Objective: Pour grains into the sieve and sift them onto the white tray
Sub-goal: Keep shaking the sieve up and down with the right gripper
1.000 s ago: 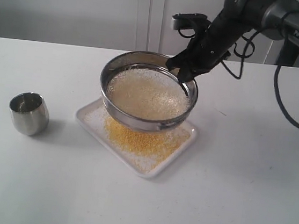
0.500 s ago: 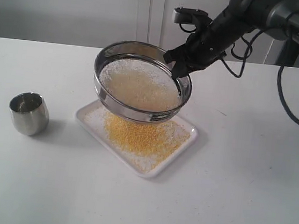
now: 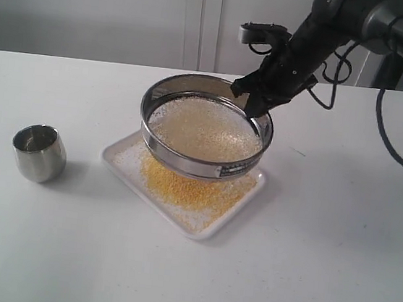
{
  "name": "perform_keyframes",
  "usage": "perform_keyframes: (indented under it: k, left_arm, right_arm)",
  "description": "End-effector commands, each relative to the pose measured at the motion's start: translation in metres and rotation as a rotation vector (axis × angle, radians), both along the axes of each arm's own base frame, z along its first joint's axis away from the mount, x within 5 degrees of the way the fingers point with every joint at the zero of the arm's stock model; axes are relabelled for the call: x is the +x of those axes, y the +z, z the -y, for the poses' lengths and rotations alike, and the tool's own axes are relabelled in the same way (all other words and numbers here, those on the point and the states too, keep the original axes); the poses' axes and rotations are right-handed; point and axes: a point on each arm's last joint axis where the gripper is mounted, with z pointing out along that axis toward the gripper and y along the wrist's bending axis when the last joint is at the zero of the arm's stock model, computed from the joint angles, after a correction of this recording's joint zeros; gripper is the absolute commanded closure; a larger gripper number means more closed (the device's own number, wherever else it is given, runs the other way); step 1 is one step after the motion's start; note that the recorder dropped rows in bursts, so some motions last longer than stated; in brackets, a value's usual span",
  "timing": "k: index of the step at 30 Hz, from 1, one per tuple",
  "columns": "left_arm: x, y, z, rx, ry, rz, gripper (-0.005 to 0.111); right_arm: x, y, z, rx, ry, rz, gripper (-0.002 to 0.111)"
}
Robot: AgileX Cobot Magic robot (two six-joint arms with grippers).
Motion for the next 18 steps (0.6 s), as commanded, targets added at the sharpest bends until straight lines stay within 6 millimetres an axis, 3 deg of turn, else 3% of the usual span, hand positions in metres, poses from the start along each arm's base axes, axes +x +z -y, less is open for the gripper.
perform_keyframes:
  k: [1, 2, 3, 6, 7, 8, 9, 10, 11, 12, 13, 14, 15, 16, 17, 18]
  left_arm:
    - [-0.001, -0.001, 0.000, -0.014, 0.009, -0.005, 0.107]
    - [-0.001, -0.001, 0.000, -0.014, 0.009, -0.005, 0.107]
    - [-0.001, -0.001, 0.000, -0.014, 0.009, -0.005, 0.107]
    - [-0.001, -0.001, 0.000, -0.014, 0.009, -0.005, 0.107]
    - [-0.001, -0.001, 0.000, -0.014, 0.009, -0.005, 0.107]
    - [-0.001, -0.001, 0.000, -0.014, 0.009, -0.005, 0.107]
    - [-0.001, -0.001, 0.000, -0.014, 0.009, -0.005, 0.107]
    - [-0.001, -0.001, 0.000, -0.014, 0.009, -0.005, 0.107]
    - [-0.001, -0.001, 0.000, -0.014, 0.009, -0.005, 0.107]
    - [-0.001, -0.001, 0.000, -0.014, 0.009, -0.005, 0.107]
    - [-0.001, -0.001, 0.000, -0.014, 0.009, -0.005, 0.107]
    - [-0.001, -0.001, 0.000, -0.014, 0.009, -0.005, 0.107]
    - [-0.001, -0.001, 0.000, -0.014, 0.009, -0.005, 0.107]
    - [-0.001, -0.001, 0.000, -0.014, 0.009, -0.005, 0.107]
    - [-0.001, -0.001, 0.000, -0.014, 0.009, -0.005, 0.107]
    - [-0.001, -0.001, 0.000, -0.014, 0.009, -0.005, 0.107]
  right_arm:
    - [0.000, 0.011, 0.003, -0.054, -0.096, 0.027, 0.108]
    - [0.006, 0.012, 0.006, -0.012, -0.319, 0.011, 0.108]
    - [0.007, 0.012, 0.004, 0.023, -0.340, 0.002, 0.108]
    - [-0.015, 0.014, -0.025, 0.089, 0.275, 0.043, 0.108]
    - [-0.015, 0.014, -0.020, 0.013, 0.244, 0.043, 0.108]
    - [-0.002, 0.014, -0.011, -0.045, -0.002, 0.087, 0.108]
    - [0.009, 0.013, 0.000, -0.021, -0.386, 0.058, 0.108]
    - [0.005, 0.013, -0.005, 0.008, -0.311, 0.037, 0.108]
    - [-0.015, 0.010, -0.025, 0.027, 0.251, 0.031, 0.108]
    - [-0.016, 0.009, -0.025, -0.012, 0.343, 0.074, 0.108]
    - [-0.006, 0.006, -0.009, -0.144, 0.012, 0.041, 0.108]
    - [0.001, 0.006, 0.000, -0.144, -0.217, 0.036, 0.108]
    - [-0.003, 0.007, -0.006, -0.078, -0.187, -0.008, 0.108]
    - [-0.014, 0.009, -0.020, -0.005, 0.142, -0.009, 0.108]
    - [-0.016, 0.011, -0.023, -0.021, 0.274, 0.050, 0.108]
    - [-0.009, 0.011, -0.015, -0.070, 0.055, 0.032, 0.108]
